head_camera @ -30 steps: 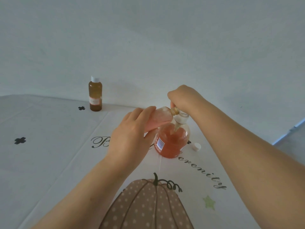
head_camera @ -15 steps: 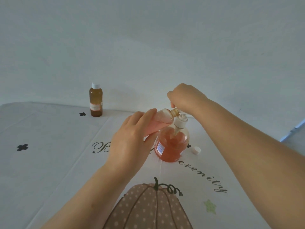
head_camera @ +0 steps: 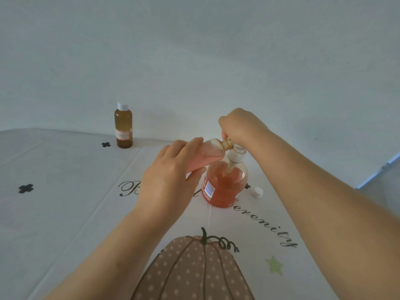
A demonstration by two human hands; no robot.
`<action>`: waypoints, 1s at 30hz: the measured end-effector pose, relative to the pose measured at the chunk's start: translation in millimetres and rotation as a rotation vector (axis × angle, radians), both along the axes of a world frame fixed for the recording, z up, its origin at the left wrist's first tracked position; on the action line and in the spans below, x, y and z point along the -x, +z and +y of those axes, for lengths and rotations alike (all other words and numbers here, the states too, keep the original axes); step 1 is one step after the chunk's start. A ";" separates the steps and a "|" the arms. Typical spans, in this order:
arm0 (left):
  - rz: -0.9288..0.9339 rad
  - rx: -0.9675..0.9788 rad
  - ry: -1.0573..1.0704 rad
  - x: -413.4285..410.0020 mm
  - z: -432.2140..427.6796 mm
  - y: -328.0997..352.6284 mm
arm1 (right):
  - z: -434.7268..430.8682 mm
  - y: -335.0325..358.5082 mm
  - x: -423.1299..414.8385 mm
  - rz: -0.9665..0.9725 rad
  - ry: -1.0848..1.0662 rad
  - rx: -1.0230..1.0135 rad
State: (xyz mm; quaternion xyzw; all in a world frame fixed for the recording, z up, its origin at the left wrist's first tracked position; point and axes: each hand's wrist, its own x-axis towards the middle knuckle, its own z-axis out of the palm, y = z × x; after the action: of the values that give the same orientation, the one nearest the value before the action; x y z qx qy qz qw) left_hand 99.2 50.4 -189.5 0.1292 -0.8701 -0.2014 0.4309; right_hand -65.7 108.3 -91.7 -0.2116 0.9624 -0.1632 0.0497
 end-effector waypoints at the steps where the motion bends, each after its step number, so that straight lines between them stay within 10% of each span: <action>1: 0.005 -0.004 -0.001 -0.1 0.7 -0.1 | 1.2 -0.1 -0.1 -0.004 0.004 0.009; 30: 0.019 -0.018 -0.015 -0.1 4.2 -1.1 | 1.9 -0.2 7.4 0.023 0.059 0.083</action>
State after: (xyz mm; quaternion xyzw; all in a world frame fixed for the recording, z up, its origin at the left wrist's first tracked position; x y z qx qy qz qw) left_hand 99.3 54.7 -190.6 0.1248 -0.8650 -0.2139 0.4364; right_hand -73.0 110.3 -91.9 -0.2437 0.9486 -0.1990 0.0349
